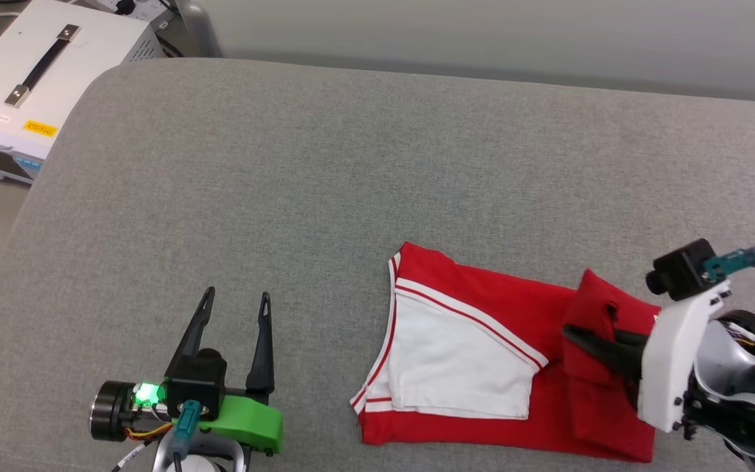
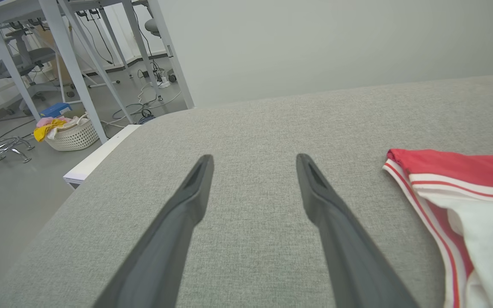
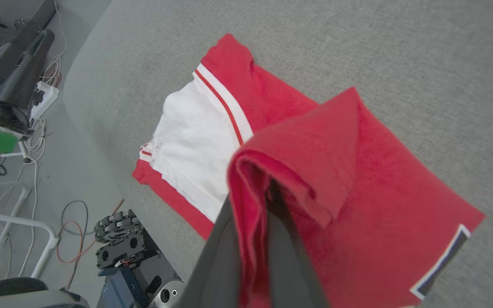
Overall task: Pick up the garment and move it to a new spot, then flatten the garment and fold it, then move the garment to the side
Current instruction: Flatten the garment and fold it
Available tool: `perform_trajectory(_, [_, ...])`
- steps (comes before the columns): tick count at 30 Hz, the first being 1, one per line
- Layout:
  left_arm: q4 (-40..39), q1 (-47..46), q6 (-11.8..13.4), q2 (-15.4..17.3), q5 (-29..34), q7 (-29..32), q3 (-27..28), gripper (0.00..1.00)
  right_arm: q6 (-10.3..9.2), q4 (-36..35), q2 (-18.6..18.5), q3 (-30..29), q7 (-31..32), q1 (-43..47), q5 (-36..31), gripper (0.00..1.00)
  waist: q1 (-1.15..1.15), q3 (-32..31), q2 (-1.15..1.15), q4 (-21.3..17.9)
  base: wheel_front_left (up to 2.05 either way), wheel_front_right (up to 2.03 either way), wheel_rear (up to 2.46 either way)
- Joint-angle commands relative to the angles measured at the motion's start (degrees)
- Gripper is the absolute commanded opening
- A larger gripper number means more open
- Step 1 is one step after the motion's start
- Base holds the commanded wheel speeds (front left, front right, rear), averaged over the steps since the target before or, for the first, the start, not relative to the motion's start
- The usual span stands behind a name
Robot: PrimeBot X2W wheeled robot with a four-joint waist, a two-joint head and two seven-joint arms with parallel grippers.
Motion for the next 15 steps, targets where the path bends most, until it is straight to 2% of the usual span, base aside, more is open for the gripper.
perform_trajectory(1, [0.2,-1.1,-0.2,-0.5,0.3,-0.3,0.0,1.00,-0.02,0.5,0.9,1.8,0.6,-2.8,-0.8,0.00,0.00,0.8,0.00,0.8,0.00,0.00,0.00])
perform_trajectory(8, [0.4,-2.2,-0.4,-1.5,0.5,-0.3,-0.3,1.00,-0.02,5.7,5.2,10.8,1.4,-12.6,-3.3,0.00,0.00,2.2,0.00,2.5,0.00,0.00,0.00])
perform_trajectory(15, [0.7,-3.3,-0.5,-2.2,0.6,-0.3,-0.4,1.00,-0.02,15.1,9.6,18.2,0.0,-20.7,-5.2,0.00,0.00,3.5,0.00,3.9,0.00,0.00,0.00])
